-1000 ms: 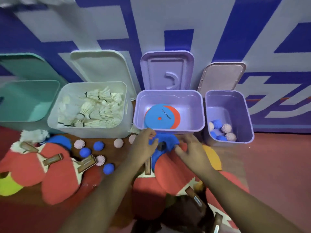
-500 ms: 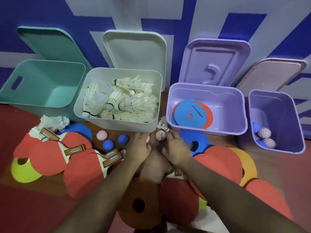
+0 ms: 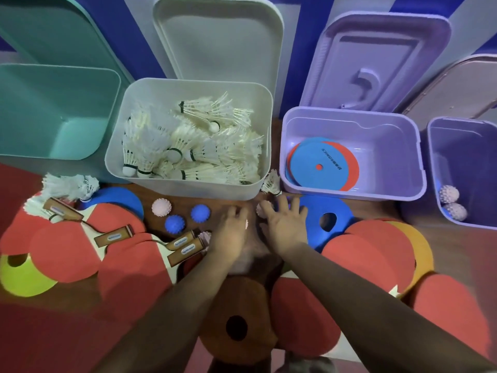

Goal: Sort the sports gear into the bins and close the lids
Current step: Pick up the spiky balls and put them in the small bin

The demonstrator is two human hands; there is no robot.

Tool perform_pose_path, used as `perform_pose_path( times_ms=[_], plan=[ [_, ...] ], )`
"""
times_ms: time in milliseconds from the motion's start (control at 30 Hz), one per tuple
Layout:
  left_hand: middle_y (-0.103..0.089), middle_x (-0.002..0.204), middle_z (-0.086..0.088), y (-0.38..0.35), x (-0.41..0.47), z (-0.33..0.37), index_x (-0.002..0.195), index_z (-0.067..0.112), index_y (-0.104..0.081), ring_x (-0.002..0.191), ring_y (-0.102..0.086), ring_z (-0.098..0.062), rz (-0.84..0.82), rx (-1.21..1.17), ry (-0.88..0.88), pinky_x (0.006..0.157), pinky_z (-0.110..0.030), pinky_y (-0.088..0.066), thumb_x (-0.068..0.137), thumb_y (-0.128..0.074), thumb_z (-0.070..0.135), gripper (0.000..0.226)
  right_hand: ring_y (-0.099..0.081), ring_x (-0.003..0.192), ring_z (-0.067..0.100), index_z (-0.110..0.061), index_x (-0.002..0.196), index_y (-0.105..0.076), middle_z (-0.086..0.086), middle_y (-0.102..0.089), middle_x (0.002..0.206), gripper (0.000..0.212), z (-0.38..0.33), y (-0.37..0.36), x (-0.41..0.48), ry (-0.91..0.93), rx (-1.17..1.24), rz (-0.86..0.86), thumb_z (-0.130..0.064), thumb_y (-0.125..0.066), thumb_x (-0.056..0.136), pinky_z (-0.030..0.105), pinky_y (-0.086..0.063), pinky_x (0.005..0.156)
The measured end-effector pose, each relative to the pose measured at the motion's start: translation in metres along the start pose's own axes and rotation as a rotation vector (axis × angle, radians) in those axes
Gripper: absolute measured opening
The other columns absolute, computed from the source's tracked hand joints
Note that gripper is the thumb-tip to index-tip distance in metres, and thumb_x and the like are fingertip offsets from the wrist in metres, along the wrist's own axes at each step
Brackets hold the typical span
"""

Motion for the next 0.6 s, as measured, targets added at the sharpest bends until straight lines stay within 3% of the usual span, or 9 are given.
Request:
perform_pose_path(
  times_ms=[133,267,367,467,600],
  plan=[
    [-0.056,0.109,-0.011,0.006,-0.005,-0.007,0.108,0.012,-0.053,0.100,-0.057,-0.033,-0.005,-0.096,0.037,0.083,-0.041,-0.047,0.081,-0.064,0.015,0.029,-0.054,0.112,0.036,-0.018,0.094,-0.057,0.005,-0.064,0.096,0.010,-0.004,0.003,0.004,0.063,0.037,0.133,-0.028,-0.056,0.091,0.060,-0.039,0.093],
    [-0.056,0.115,-0.009,0.022,-0.017,-0.011,0.114,0.011,-0.055,0.104,-0.057,-0.029,0.052,-0.229,0.104,0.084,-0.036,-0.045,0.082,-0.068,0.018,0.035,-0.057,0.099,0.032,-0.016,0.093,-0.058,0.002,-0.066,0.087,0.007,-0.004,0.010,-0.001,0.152,0.084,0.180,-0.023,-0.059,0.091,0.053,-0.034,0.095],
    [-0.058,0.113,-0.009,0.039,-0.027,-0.007,0.114,0.012,-0.059,0.103,-0.058,-0.028,0.132,-0.327,0.124,0.084,-0.034,-0.046,0.079,-0.072,0.018,0.038,-0.058,0.096,0.034,-0.015,0.106,-0.060,0.005,-0.063,0.102,0.024,0.007,0.029,-0.014,0.161,0.315,0.146,-0.021,-0.063,0.084,0.044,-0.044,0.080],
    [-0.062,0.104,-0.005,0.061,-0.035,0.011,0.106,0.013,-0.062,0.099,-0.059,-0.025,0.230,-0.427,0.114,0.083,-0.033,-0.045,0.075,-0.075,0.017,0.034,-0.056,0.104,0.029,-0.012,0.123,-0.055,0.008,-0.055,0.116,0.042,0.032,0.064,-0.035,0.121,0.613,0.158,-0.018,-0.066,0.083,0.040,-0.049,0.081],
    [-0.063,0.095,0.001,0.094,-0.037,0.064,0.099,0.018,-0.061,0.093,-0.058,-0.017,0.316,-0.514,0.046,0.080,-0.030,-0.044,0.074,-0.075,0.020,0.028,-0.055,0.094,0.016,-0.014,0.119,-0.058,0.001,-0.049,0.108,0.038,0.082,0.124,-0.066,0.088,0.784,0.333,-0.012,-0.069,0.082,0.035,-0.050,0.082]
  ],
)
Point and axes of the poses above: each hand's wrist, its own x-axis towards the middle knuckle, its own y-axis out of the back of the hand, z = x × y, the point moved 6 cm from there along x, towards the middle knuckle
